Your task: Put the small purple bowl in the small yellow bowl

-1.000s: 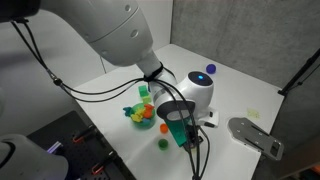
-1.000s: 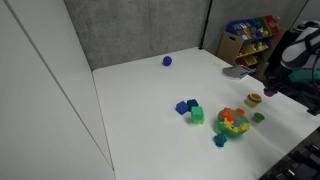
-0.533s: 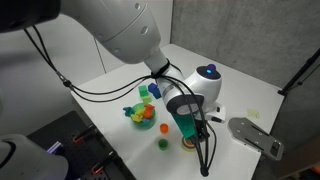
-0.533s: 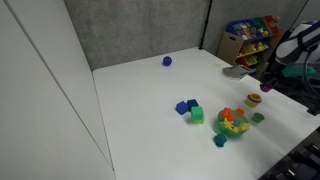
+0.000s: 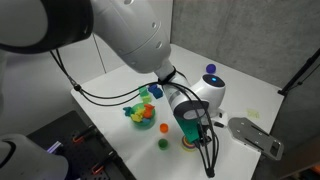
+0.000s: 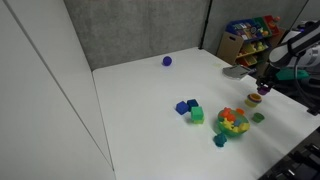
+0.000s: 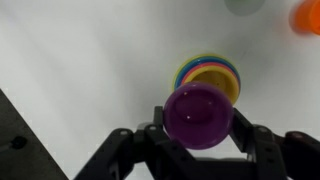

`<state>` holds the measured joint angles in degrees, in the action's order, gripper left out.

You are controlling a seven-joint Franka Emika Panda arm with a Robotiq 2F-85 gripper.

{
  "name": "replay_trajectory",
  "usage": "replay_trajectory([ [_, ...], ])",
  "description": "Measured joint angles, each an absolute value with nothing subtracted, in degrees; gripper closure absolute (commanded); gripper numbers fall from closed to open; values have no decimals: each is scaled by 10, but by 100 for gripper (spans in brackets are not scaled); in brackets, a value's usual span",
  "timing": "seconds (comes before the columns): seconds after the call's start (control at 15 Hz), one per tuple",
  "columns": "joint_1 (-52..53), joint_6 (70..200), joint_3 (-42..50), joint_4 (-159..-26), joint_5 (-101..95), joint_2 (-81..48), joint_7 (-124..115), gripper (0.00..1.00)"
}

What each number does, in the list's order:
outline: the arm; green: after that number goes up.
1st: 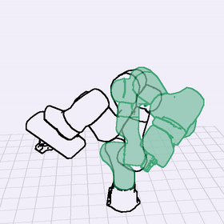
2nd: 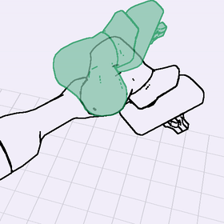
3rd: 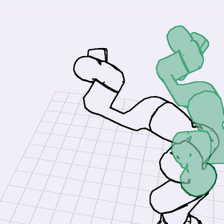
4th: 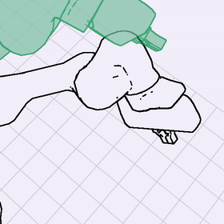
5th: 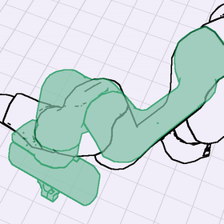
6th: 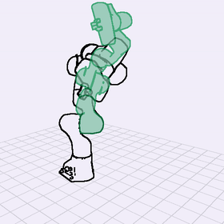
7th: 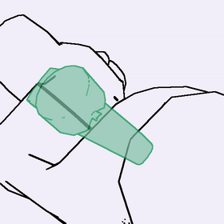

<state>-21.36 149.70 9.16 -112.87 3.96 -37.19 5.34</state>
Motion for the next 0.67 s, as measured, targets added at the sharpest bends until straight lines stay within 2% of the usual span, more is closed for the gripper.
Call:
replay_trajectory([
  [0.67,-212,1485,88,-1092,40,-416,53,61],
])
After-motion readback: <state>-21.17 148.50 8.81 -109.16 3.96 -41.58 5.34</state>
